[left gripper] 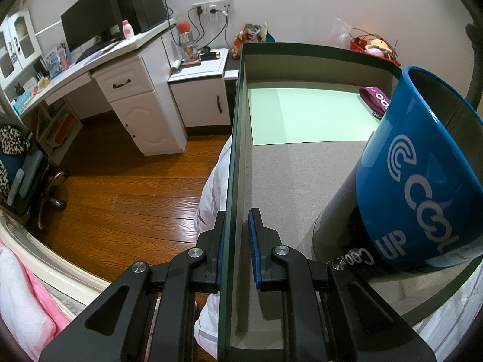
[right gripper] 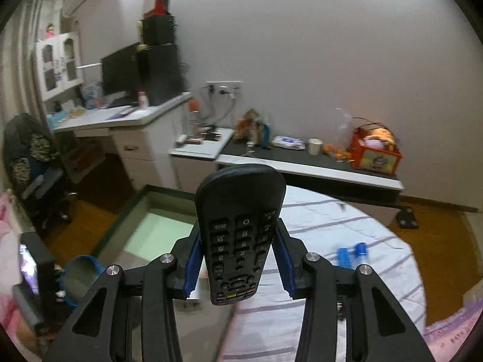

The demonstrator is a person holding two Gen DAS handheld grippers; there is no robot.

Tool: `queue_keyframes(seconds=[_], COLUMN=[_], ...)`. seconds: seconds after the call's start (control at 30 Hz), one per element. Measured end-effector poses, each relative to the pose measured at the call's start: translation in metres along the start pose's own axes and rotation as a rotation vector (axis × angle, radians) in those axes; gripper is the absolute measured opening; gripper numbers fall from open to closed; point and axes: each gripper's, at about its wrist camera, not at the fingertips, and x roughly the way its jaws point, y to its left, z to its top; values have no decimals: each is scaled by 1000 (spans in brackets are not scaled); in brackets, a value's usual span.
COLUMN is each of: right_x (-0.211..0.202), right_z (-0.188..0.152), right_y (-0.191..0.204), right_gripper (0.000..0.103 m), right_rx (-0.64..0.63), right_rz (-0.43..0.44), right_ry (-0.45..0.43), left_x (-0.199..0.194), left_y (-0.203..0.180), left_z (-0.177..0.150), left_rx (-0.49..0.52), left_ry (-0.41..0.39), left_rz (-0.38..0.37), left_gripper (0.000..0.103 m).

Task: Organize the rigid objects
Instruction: 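Lift the remote with the right tool and carry it over the tray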

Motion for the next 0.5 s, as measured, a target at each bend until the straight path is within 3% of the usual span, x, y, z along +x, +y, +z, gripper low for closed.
queue_keyframes(seconds=[0.5], right_x=[58], right_z=[-41], right_y=[30], right_gripper=[43], right_rx=[55], right_rz=[247], right_ry=[240], left_x=[0], left_y=[-1], left_z=[0], left_rx=[3], left_ry=[-1], left_rz=[2], left_gripper=[12])
